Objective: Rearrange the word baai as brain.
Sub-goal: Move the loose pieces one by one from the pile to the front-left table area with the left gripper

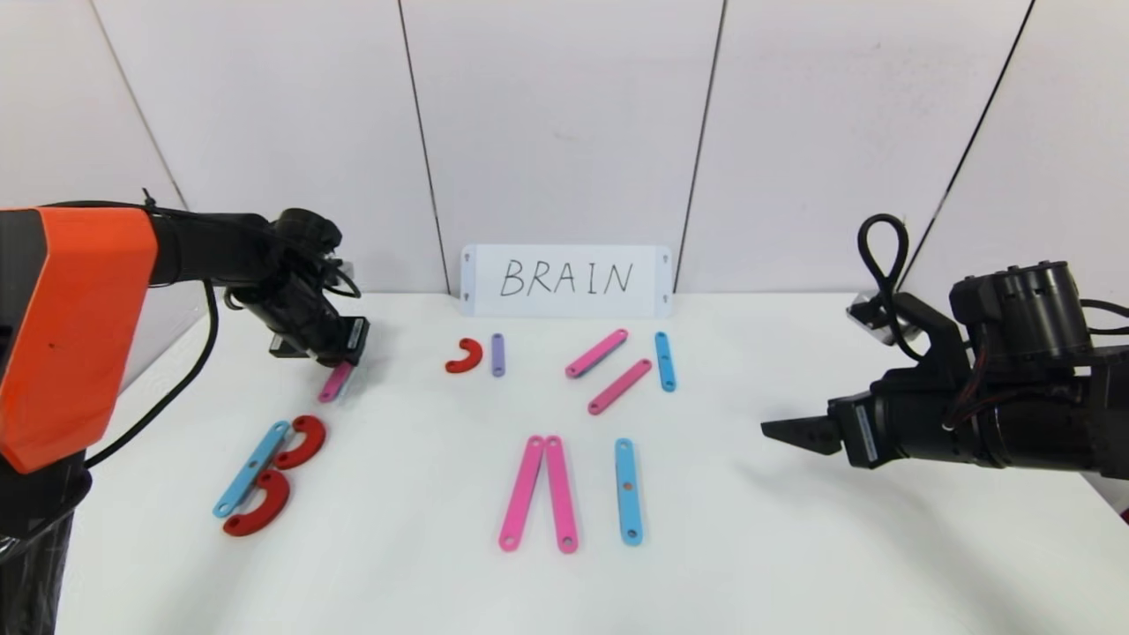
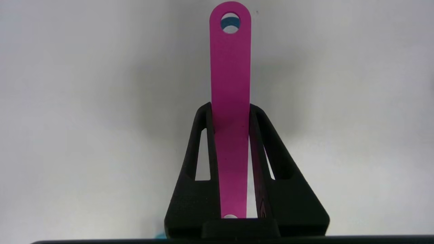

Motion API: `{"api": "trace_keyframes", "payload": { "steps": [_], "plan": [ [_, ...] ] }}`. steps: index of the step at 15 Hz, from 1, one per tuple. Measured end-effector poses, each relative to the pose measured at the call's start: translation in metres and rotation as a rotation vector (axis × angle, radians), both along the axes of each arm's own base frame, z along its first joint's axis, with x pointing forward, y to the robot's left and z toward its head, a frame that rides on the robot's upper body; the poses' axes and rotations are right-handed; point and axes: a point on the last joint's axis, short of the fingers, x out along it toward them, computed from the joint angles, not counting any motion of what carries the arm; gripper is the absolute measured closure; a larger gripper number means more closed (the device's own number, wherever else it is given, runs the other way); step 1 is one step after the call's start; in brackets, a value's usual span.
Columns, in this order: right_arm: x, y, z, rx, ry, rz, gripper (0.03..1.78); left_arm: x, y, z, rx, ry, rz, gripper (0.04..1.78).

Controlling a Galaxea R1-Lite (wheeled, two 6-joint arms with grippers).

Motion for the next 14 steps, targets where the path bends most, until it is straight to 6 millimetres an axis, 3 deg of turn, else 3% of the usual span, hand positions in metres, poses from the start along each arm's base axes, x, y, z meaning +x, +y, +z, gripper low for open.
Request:
{"api": "trace_keyframes", "payload": {
  "steps": [4,7,10,14],
  "plan": [
    [0.0,0.0,0.0,0.001,0.0,-0.003,0.08,-0.031,-0.005,0.036,-0.009,-0.005,0.001,1.52],
    [0.0,0.0,0.0,0.001,0.0,-0.003,0.08,-0.063,-0.017,0.048,-0.017,0.018,-0.017,1.52],
    [0.0,0.0,0.0,0.001,0.001,-0.002,0.08,-0.091,-0.031,0.047,-0.046,0.035,0.014,1.52],
    [-0.001,0.0,-0.001,-0.001,0.005,0.0,0.08,-0.119,-0.049,0.025,-0.018,0.052,0.034,1.52]
  ]
}}
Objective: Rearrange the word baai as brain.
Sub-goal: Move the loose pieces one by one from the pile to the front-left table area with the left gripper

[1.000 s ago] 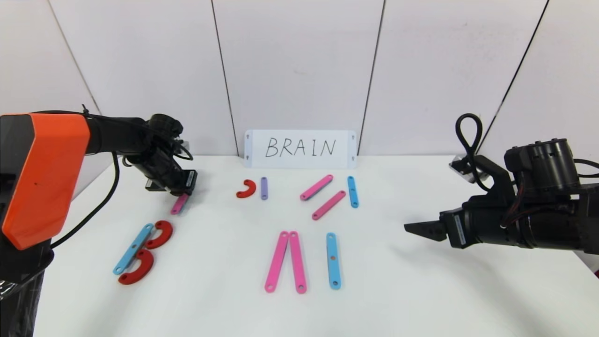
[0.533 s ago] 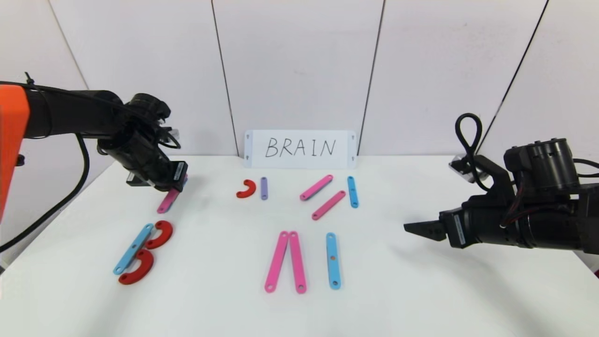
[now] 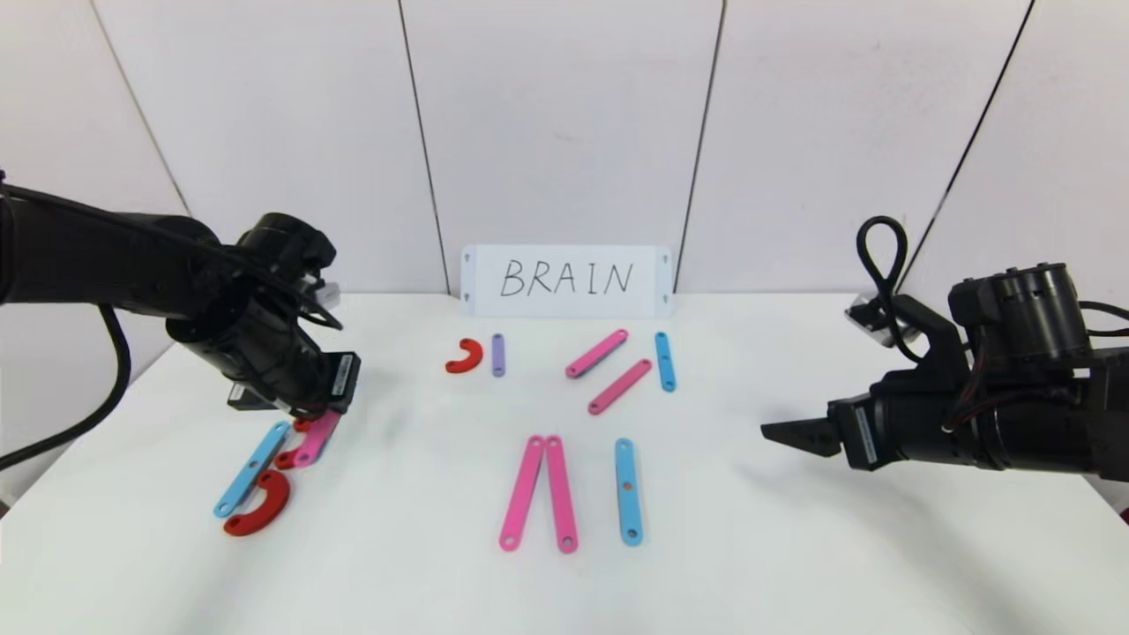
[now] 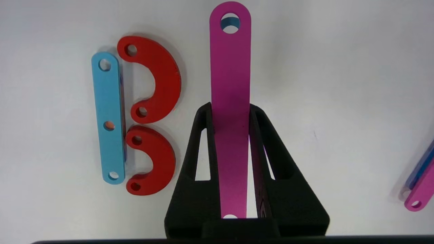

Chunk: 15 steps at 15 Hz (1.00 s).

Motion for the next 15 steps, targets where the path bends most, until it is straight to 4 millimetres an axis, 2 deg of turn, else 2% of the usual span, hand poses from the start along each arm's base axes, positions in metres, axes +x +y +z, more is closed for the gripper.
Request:
{"api": "trace_keyframes", "payload": {
  "steps": [4,7,15],
  "plan": [
    [0.0,0.0,-0.001,0.0,0.003,0.001,0.08,-0.023,-0.022,-0.029,0.032,0.008,-0.037,1.52],
    [-0.001,0.0,-0.001,-0.001,0.005,0.002,0.08,-0.03,-0.036,-0.044,0.033,0.012,-0.083,1.52],
    [-0.001,0.0,-0.002,-0.002,0.008,0.004,0.08,-0.026,-0.041,-0.055,0.065,0.01,-0.074,1.51]
  ]
}}
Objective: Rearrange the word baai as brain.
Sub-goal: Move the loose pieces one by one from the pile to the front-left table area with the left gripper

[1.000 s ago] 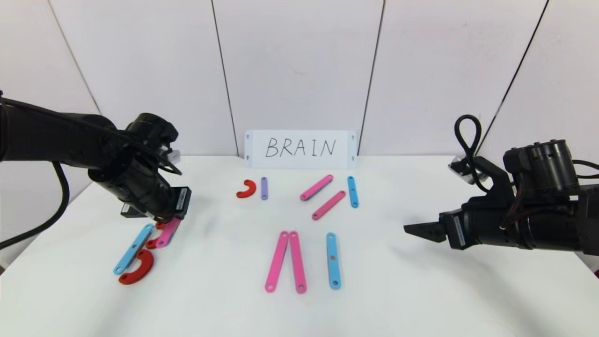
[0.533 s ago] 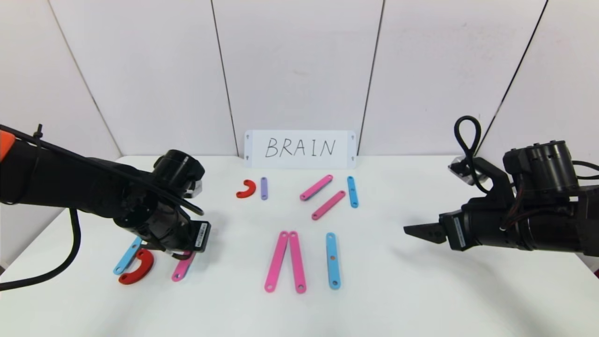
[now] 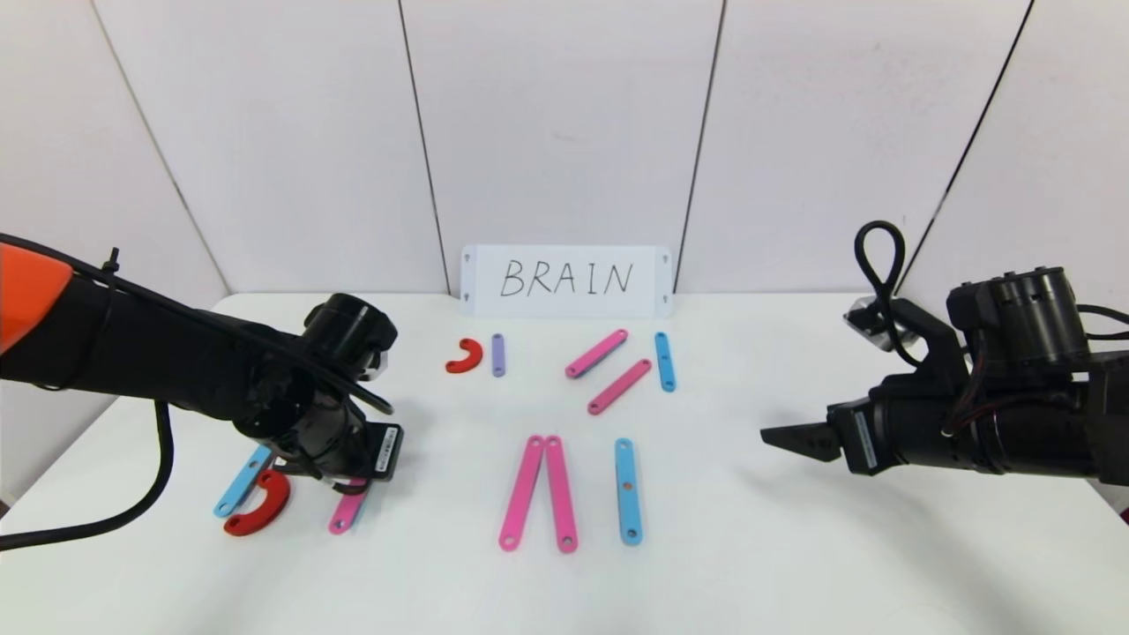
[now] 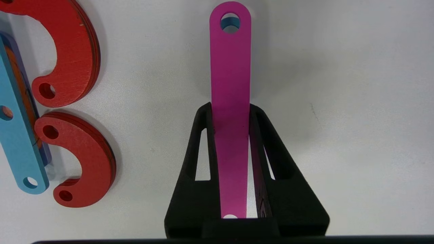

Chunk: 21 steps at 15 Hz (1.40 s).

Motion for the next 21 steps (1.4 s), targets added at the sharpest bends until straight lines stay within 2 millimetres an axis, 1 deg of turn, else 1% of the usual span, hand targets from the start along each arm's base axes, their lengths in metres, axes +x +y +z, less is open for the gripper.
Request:
{"api": "trace_keyframes", "payload": {
  "steps": [2,4,6,7,9,11,12,14,17,19,21],
  "plan": [
    [0.0,0.0,0.0,0.001,0.0,0.001,0.08,0.001,0.0,-0.001,0.003,-0.001,0.003,1.43],
    [0.0,0.0,0.0,0.001,0.001,0.002,0.08,0.002,0.0,-0.001,0.0,-0.002,0.008,1.26],
    [0.0,0.0,0.0,0.001,0.001,0.002,0.08,0.002,0.0,-0.001,-0.003,-0.002,0.013,0.96],
    [0.0,0.0,0.0,0.001,0.001,0.002,0.08,0.003,0.0,-0.001,-0.004,-0.003,0.013,0.77],
    [0.0,0.0,0.0,0.001,0.001,0.002,0.08,0.004,-0.001,-0.001,-0.004,-0.004,0.013,0.44],
    [0.0,0.0,0.0,0.001,0.001,0.001,0.08,0.006,-0.002,0.0,-0.016,-0.009,0.027,0.22],
    [0.0,0.0,0.0,0.001,0.001,0.001,0.08,0.007,-0.002,0.001,-0.023,-0.014,0.032,0.15],
    [0.0,0.0,0.0,0.001,0.001,0.003,0.08,0.01,-0.004,0.007,-0.038,-0.036,0.031,0.07],
    [-0.001,0.001,-0.001,0.0,0.005,0.007,0.08,0.018,-0.006,0.022,-0.052,-0.09,0.026,0.07],
    [-0.001,0.001,-0.001,0.001,0.007,0.005,0.08,0.028,-0.008,0.034,-0.056,-0.139,0.014,0.07],
    [-0.001,0.001,-0.001,0.0,0.007,0.004,0.08,0.04,-0.008,0.041,-0.036,-0.182,-0.026,0.07]
  ]
}}
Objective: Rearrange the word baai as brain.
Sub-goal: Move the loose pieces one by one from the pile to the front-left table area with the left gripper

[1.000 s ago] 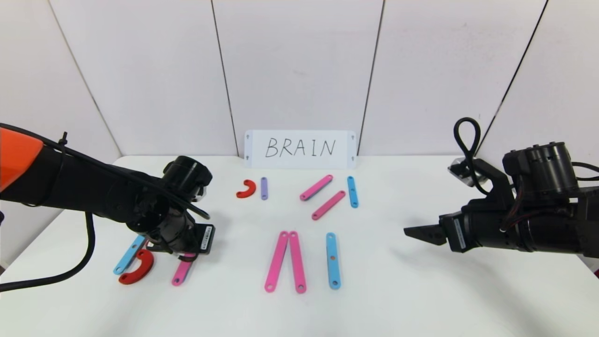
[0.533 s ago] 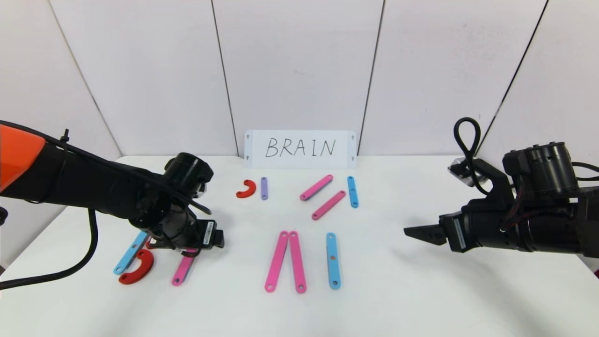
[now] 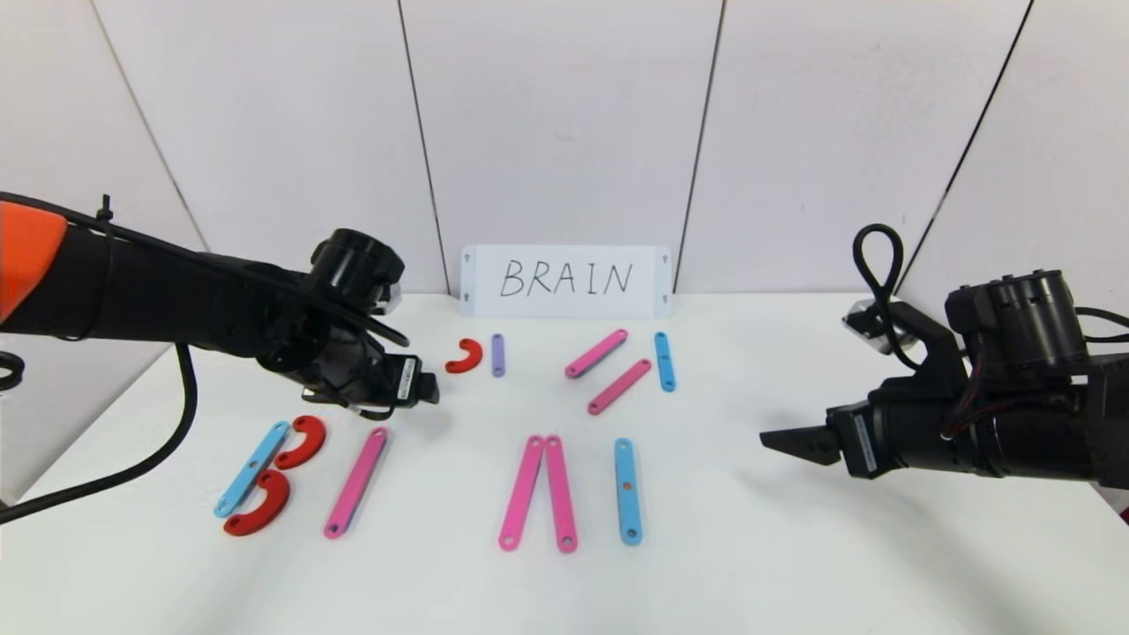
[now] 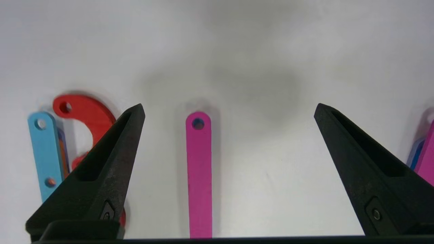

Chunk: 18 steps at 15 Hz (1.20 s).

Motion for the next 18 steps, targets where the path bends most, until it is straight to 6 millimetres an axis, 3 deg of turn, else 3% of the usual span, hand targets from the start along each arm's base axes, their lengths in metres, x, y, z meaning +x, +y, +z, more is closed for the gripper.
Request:
{"api": "trace_keyframes", "payload": {
  "steps": [6,11,18],
  "plan": [
    [0.0,0.0,0.0,0.001,0.0,-0.002,0.08,0.045,-0.006,0.008,0.038,-0.066,-0.053,0.07],
    [0.0,0.0,0.0,0.0,0.0,-0.001,0.08,0.074,-0.013,0.002,0.061,-0.019,-0.072,0.07],
    [0.0,0.0,0.0,0.0,0.001,-0.001,0.08,0.093,-0.02,-0.013,-0.03,0.009,-0.146,0.07]
  ]
}}
